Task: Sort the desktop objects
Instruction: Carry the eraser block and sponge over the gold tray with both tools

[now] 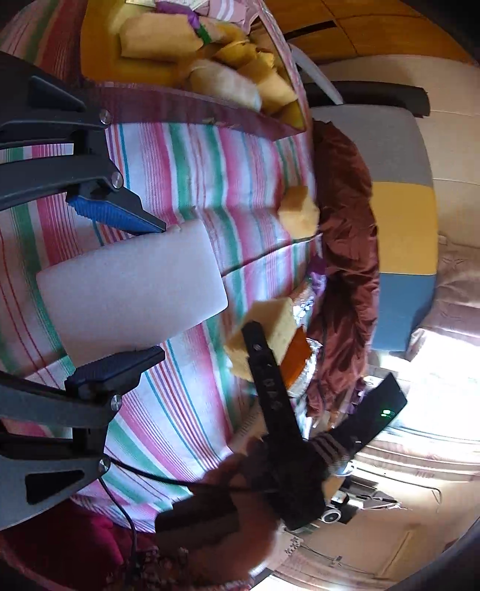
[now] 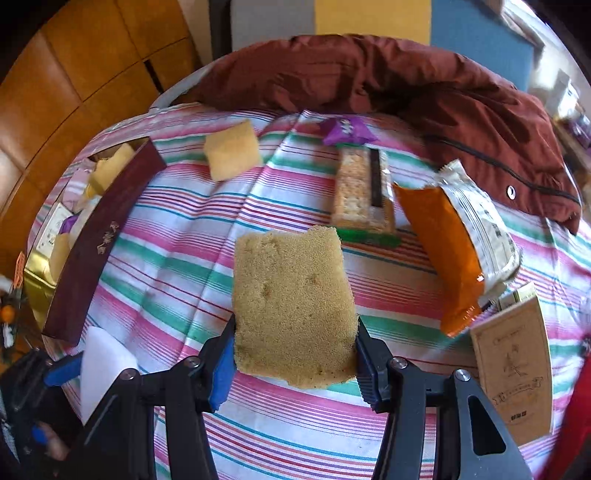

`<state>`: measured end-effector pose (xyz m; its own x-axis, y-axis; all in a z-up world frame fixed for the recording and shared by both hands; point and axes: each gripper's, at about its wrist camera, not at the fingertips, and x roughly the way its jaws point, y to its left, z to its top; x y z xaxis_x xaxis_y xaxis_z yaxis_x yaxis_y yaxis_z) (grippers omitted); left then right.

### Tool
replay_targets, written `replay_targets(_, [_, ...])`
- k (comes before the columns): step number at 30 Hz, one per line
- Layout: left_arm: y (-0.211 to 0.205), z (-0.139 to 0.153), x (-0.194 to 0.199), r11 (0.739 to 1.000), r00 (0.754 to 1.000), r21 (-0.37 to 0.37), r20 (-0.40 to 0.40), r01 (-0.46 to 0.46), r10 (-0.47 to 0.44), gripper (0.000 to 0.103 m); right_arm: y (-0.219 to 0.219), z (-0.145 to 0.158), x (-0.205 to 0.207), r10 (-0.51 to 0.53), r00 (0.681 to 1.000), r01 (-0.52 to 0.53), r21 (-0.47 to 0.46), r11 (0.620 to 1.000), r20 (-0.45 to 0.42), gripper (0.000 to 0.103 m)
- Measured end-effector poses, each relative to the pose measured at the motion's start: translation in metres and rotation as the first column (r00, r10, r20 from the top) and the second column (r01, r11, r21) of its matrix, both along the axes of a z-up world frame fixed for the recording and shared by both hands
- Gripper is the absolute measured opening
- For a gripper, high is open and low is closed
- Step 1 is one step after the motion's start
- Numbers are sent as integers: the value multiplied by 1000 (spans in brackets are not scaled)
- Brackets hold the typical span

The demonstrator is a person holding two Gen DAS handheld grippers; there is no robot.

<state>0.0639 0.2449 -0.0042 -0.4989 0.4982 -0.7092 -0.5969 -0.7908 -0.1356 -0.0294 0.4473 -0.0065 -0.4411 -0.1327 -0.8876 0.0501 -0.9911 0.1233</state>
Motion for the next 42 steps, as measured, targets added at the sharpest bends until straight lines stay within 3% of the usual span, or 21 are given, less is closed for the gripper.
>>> replay_targets(8, [-46, 26, -11, 997, 998, 51, -24, -55, 57, 62, -39, 17, 12, 145, 980, -140, 45, 989, -134, 55])
replay_targets(16, [-104, 37, -40, 984, 986, 70, -18, -165, 166, 62, -80, 31, 9, 184, 965, -191, -22, 981, -187, 55])
replay_targets(25, [-193, 37, -90, 926, 932, 98, 39, -364, 362, 62, -162, 63, -15, 252, 932, -290, -118, 950, -261, 56])
replay_targets(31, [-242, 20, -112, 899, 898, 37, 89, -436, 432, 62, -217, 65, -45, 275, 925, -317, -134, 939, -262, 56])
replay_targets(39, [-249, -10, -119, 919, 912, -88, 114, -385, 393, 68, -261, 47, -90, 256, 945, -285, -131, 950, -201, 58])
replay_targets(42, [-248, -11, -115, 907, 905, -125, 96, -401, 413, 69, -272, 37, -101, 254, 953, -277, -133, 952, -163, 79])
